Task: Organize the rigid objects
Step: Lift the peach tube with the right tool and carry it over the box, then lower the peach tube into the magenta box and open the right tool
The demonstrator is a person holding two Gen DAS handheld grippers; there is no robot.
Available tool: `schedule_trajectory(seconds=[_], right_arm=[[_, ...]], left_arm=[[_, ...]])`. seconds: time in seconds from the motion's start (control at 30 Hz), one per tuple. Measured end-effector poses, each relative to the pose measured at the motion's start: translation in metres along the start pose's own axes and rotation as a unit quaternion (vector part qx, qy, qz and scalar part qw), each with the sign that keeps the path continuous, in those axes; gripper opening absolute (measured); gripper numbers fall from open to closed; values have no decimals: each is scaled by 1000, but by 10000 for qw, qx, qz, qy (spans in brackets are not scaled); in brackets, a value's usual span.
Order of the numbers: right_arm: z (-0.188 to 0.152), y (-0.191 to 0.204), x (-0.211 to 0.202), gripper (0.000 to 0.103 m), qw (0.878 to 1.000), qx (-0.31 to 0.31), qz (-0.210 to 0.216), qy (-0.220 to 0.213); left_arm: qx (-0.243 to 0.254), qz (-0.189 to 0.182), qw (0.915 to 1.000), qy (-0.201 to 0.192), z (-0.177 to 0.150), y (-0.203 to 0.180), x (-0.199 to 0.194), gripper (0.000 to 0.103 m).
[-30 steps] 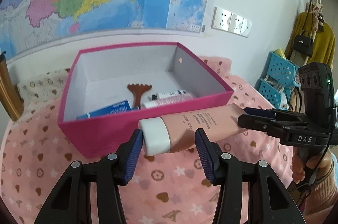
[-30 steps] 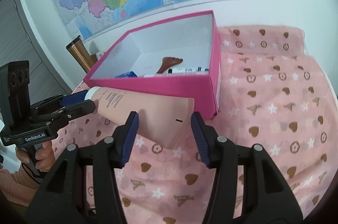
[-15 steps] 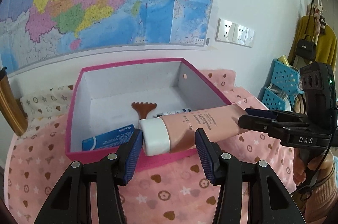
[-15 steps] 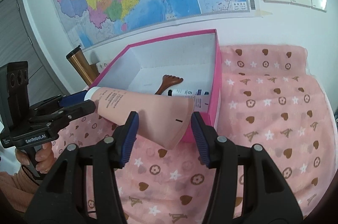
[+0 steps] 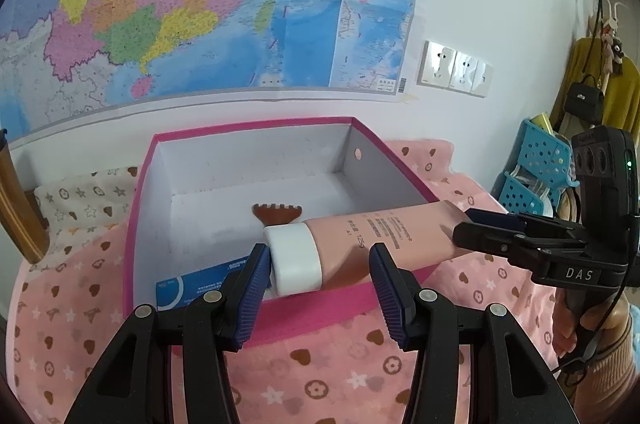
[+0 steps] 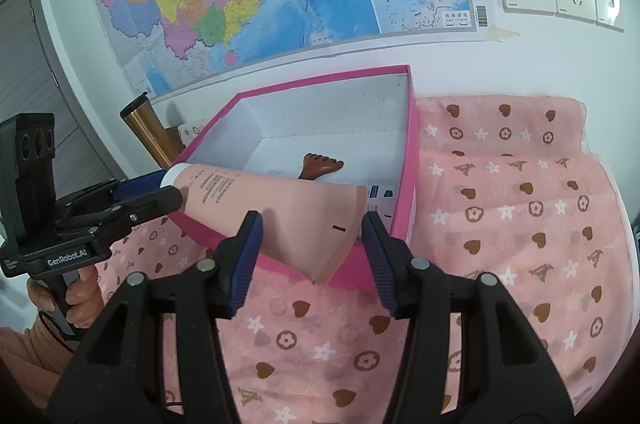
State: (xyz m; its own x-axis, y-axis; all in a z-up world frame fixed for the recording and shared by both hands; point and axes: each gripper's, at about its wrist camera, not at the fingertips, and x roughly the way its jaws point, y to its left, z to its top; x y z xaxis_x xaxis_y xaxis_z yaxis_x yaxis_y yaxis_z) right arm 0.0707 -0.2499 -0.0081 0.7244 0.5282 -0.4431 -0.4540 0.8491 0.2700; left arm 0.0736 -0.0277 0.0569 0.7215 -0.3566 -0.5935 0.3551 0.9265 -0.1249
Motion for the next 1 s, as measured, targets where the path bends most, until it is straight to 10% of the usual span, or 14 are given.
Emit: schedule_trajectory(seconds=[1.0], right_arm=[[17,-12,31,54,9996,-49,-167,215]], left_arm=[[-158,63,9994,303,4,15,37,51]])
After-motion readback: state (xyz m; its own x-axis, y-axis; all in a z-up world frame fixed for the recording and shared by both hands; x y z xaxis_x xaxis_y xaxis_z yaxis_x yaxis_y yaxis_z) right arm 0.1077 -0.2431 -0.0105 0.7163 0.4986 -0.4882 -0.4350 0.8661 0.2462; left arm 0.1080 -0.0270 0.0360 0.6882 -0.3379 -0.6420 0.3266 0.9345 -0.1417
